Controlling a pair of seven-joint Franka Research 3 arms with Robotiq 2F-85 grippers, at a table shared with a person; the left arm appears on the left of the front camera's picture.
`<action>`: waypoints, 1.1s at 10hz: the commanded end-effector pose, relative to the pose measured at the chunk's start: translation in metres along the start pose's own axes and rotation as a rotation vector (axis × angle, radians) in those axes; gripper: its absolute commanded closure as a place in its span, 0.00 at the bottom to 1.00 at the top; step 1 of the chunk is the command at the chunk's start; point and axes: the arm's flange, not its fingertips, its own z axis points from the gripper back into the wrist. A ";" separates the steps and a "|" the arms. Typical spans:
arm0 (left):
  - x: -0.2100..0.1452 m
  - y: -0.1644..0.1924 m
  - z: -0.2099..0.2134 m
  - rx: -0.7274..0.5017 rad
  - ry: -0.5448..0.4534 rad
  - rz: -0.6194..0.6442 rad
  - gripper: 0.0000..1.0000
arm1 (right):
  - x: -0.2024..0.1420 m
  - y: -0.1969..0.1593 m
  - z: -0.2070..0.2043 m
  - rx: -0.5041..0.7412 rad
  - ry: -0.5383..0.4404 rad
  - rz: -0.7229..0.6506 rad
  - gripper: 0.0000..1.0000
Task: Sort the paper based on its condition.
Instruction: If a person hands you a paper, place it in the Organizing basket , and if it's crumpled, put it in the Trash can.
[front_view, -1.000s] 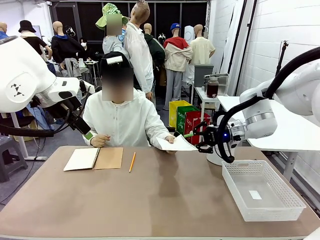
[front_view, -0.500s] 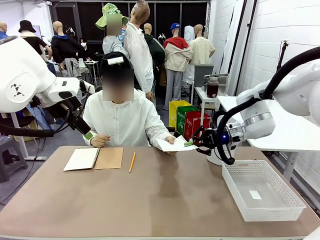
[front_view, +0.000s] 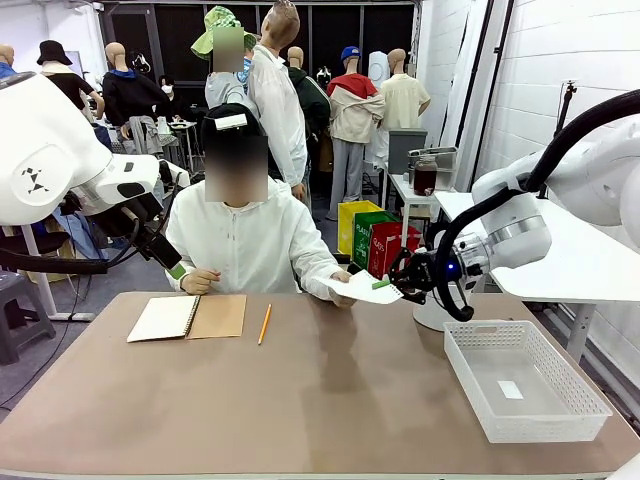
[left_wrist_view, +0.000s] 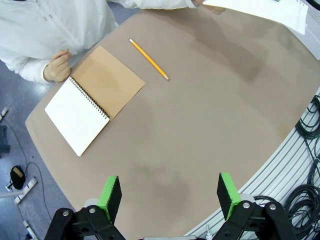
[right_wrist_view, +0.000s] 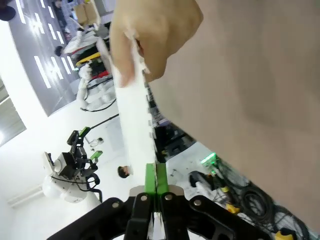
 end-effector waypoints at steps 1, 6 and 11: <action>0.000 0.000 0.001 -0.018 -0.006 -0.006 0.00 | -0.011 0.013 0.017 -0.137 -0.075 0.166 1.00; 0.000 0.000 0.001 -0.018 -0.006 -0.006 0.00 | -0.075 0.015 0.093 -0.499 -0.237 0.442 1.00; 0.000 0.000 0.001 -0.018 -0.006 -0.006 0.00 | -0.116 -0.045 0.147 -0.665 -0.447 0.428 1.00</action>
